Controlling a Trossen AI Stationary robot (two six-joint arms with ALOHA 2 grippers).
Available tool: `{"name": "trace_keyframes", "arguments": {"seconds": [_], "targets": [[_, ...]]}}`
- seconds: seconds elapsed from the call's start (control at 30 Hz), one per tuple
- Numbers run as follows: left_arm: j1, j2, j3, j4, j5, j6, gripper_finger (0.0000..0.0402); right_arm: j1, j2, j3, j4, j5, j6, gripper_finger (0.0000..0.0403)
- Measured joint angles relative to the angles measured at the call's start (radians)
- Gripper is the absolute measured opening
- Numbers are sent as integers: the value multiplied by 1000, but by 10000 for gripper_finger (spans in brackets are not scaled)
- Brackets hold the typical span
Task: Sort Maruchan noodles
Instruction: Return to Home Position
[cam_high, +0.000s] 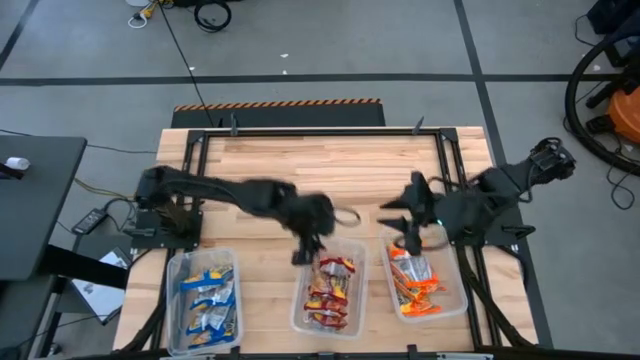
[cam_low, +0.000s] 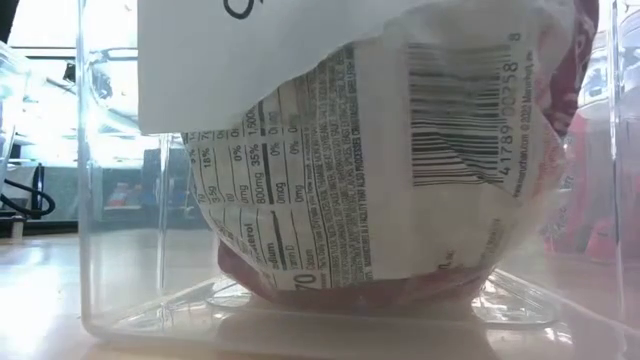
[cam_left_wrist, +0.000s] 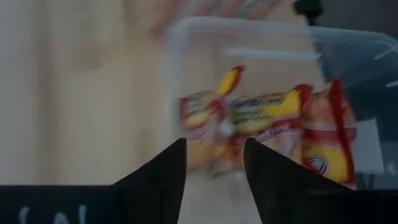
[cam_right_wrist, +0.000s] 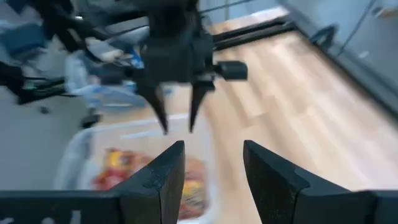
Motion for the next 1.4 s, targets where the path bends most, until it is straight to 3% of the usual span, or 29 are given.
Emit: {"name": "trace_keyframes", "arguments": {"seconds": [0.13,0.37,0.43,0.57,0.67,0.77,0.9,1.03,1.23,1.4], "targets": [[69,-95,30,-40,-2,11,166,-152,-8,-12,32,-54,-178,169],[204,-259,17,12,-30,16,156,-465,-79,-174,316,-428,-452,153],[241,-304,-38,49,2,21,141,-534,-115,-236,384,-515,-492,138],[322,-400,-224,335,110,-18,98,-637,-222,-359,519,-684,-518,90],[380,-467,-364,510,109,-80,61,-684,-333,-444,599,-811,-514,37],[424,-530,-443,557,77,-127,29,-704,-447,-508,623,-798,-490,9],[469,-592,-473,478,12,-162,7,-715,-556,-562,619,-619,-487,40],[494,-602,-476,356,-15,-162,14,-716,-620,-587,602,-548,-439,65],[495,-606,-538,431,-67,-47,38,-717,-645,-659,745,-562,-454,70],[489,-759,-768,621,-59,-41,40,-712,-704,-755,750,-731,-468,69]]}}
